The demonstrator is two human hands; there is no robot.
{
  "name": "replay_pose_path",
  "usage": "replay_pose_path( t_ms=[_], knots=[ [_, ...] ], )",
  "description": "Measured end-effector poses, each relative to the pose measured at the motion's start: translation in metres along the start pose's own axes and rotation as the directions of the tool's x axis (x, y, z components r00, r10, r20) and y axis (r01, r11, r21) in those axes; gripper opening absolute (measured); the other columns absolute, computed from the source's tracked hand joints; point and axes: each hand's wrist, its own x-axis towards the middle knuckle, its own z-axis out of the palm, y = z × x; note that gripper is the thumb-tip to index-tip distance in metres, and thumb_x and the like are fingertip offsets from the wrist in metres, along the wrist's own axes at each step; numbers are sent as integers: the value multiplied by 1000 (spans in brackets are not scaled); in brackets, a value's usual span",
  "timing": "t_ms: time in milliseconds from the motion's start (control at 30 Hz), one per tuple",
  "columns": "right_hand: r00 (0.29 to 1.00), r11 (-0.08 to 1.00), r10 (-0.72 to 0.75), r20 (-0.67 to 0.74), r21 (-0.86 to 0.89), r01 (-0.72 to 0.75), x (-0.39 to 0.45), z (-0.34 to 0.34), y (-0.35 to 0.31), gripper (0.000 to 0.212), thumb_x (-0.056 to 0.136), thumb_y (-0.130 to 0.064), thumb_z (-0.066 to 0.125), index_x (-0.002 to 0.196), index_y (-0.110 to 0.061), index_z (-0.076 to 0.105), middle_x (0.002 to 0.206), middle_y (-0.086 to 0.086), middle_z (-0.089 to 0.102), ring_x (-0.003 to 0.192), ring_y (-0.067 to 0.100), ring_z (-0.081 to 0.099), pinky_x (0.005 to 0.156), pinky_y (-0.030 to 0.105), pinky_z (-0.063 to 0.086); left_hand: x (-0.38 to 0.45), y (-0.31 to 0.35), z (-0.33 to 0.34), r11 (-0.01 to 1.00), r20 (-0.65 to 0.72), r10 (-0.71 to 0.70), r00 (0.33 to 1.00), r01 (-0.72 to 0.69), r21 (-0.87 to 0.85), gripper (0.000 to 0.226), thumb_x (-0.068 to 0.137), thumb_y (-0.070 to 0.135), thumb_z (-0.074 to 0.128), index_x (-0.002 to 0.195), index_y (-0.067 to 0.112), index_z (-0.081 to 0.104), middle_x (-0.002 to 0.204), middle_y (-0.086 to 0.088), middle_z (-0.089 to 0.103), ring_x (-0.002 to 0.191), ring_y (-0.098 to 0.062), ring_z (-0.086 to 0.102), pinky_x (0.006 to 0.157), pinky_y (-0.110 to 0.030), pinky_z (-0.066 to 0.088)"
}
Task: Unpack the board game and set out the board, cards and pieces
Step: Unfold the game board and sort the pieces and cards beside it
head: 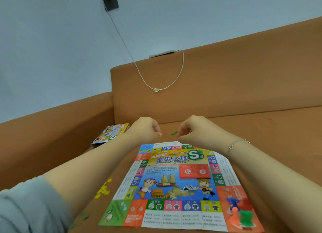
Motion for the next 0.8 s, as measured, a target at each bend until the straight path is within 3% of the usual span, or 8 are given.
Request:
replay_pose_path(
  t_ms=[200,333,400,467,533,633,800],
  knots=[
    [991,992,-124,47,17,123,-27,26,-62,8,81,-25,65,78,-23,72,79,-7,69,68,8,61,64,24,48,-110,-34,-42,997,96,-19,995,25,-70,14,84,27,68,92,17,74,82,5,66,72,-8,60,55,-14,44],
    [983,977,-176,55,131,168,-39,59,-98,8,81,-22,65,82,-20,73,78,-8,67,60,2,56,54,19,44,-169,-72,-47,995,133,-96,986,94,21,15,81,29,70,95,22,72,91,10,68,83,-4,59,72,-18,46],
    [975,970,-196,100,166,178,-41,78,-113,9,81,-19,65,83,-17,73,74,-10,63,51,-2,51,46,11,38,-191,-90,-43,989,173,-142,975,135,54,23,80,32,72,102,25,68,99,9,64,84,-4,56,72,-17,44],
    [965,968,-227,133,144,208,-42,97,-127,9,80,-18,65,84,-16,73,73,-11,61,54,-4,48,48,9,34,-210,-106,-39,990,241,-144,960,141,29,33,79,34,73,110,29,65,103,10,59,87,-6,56,73,-16,44],
    [959,966,-247,142,109,233,-41,112,-138,11,79,-18,66,86,-16,74,72,-11,59,58,-3,48,52,11,35,-223,-119,-32,995,270,-87,959,98,-29,35,80,32,72,114,33,64,107,4,57,95,-8,57,83,-19,46],
    [959,973,-232,163,56,226,-38,128,-147,15,78,-20,66,90,-19,75,69,-12,55,66,3,50,57,18,38,-232,-131,-23,995,211,-9,978,30,-98,30,83,28,71,112,32,67,100,6,53,86,-4,55,84,-18,45],
    [934,963,-258,248,-15,269,-39,148,-161,24,80,-32,69,101,-19,72,101,2,66,93,15,60,75,24,45,-233,-143,-11,984,69,58,996,-45,-174,17,83,18,71,100,19,73,84,13,51,72,3,56,73,-9,44]
  ],
)
